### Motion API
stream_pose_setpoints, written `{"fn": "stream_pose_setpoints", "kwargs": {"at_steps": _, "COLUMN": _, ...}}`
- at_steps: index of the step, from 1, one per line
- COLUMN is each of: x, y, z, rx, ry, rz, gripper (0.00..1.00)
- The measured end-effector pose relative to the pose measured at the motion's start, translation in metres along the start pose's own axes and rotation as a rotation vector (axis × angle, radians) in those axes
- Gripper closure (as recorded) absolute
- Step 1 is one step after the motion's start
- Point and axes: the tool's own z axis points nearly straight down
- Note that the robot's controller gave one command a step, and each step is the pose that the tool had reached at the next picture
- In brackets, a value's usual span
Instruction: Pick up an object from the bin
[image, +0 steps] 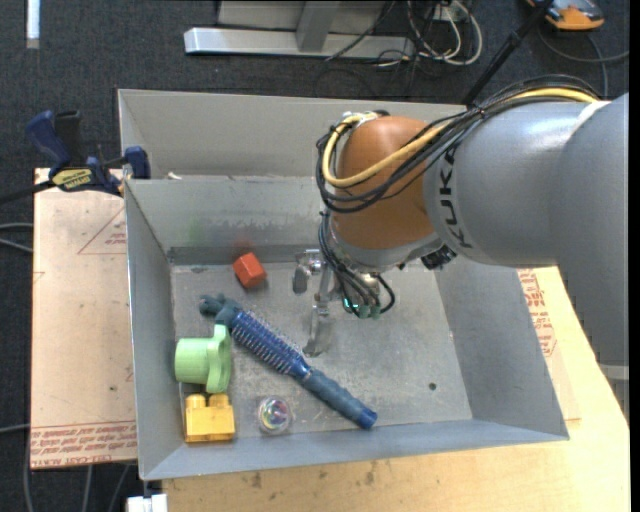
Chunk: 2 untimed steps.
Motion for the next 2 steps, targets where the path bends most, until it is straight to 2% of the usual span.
{"fn": "stream_pose_setpoints", "kwargs": {"at_steps": 1, "x": 0.012, "y": 0.028, "z": 0.081, "rx": -0.001, "ry": 0.003, "rz": 0.014, "gripper": 0.0}}
{"fn": "stream_pose_setpoints", "kwargs": {"at_steps": 2, "x": 0.022, "y": 0.04, "z": 0.049, "rx": -0.002, "ry": -0.009, "rz": 0.141, "gripper": 0.0}}
